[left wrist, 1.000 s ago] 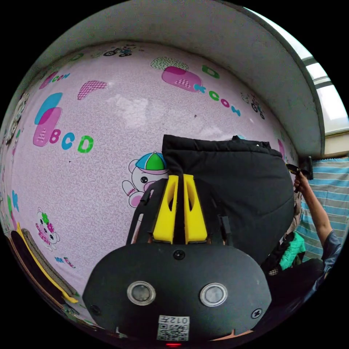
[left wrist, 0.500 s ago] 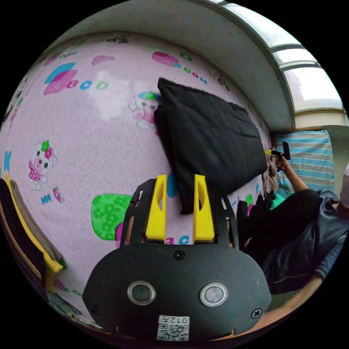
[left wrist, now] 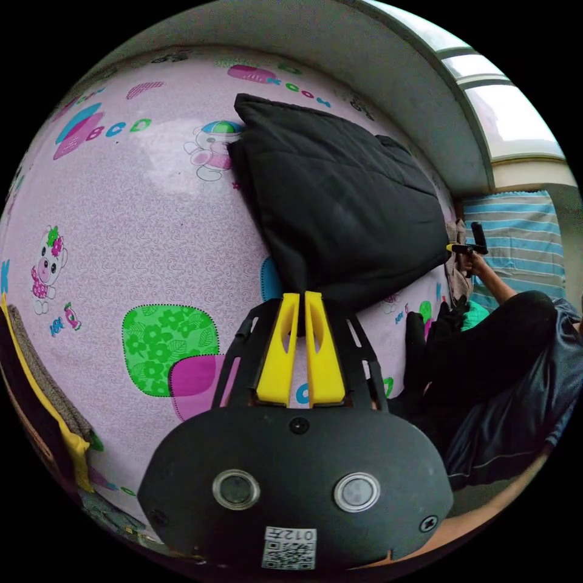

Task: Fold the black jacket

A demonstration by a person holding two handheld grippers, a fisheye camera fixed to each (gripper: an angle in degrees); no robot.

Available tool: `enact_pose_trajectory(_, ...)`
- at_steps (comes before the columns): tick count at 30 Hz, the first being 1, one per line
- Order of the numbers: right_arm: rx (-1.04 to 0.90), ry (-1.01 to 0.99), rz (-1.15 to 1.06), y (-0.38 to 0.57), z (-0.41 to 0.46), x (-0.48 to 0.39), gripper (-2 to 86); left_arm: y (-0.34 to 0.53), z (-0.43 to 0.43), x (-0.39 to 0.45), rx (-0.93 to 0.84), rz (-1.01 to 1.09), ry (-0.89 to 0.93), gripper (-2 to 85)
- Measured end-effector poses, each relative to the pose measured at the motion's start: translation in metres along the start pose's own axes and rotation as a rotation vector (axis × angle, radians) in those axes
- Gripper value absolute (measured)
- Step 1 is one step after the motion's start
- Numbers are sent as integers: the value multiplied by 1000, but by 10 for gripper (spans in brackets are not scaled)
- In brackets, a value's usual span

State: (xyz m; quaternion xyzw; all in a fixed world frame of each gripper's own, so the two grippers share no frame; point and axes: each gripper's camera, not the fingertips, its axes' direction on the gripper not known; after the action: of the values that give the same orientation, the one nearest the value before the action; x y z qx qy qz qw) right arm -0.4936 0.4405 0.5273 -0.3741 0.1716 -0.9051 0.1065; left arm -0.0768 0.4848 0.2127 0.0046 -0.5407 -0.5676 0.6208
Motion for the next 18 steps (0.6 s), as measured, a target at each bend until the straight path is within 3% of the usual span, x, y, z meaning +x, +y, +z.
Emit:
enact_pose_trajectory(6, 6, -8, 38, 13, 23, 4, 4, 11, 2, -12, 35, -59, 108, 4)
enact_pose_trajectory(9, 30, 22, 64, 24, 22, -6, 13, 27, -20, -17, 100, -116, 51, 5)
enact_pose_trajectory(12, 119, 191, 87, 34, 6, -31, 1, 39, -59, -11, 242, -170, -29, 6)
enact_pose_trajectory(14, 225, 361, 36, 31, -4, -63, -5, 28, -77, 8, 300, -131, -95, 7)
enact_pose_trajectory(18, 292, 375, -106, -11, 9, -108, -8, -55, -67, 76, 282, 39, -205, 4)
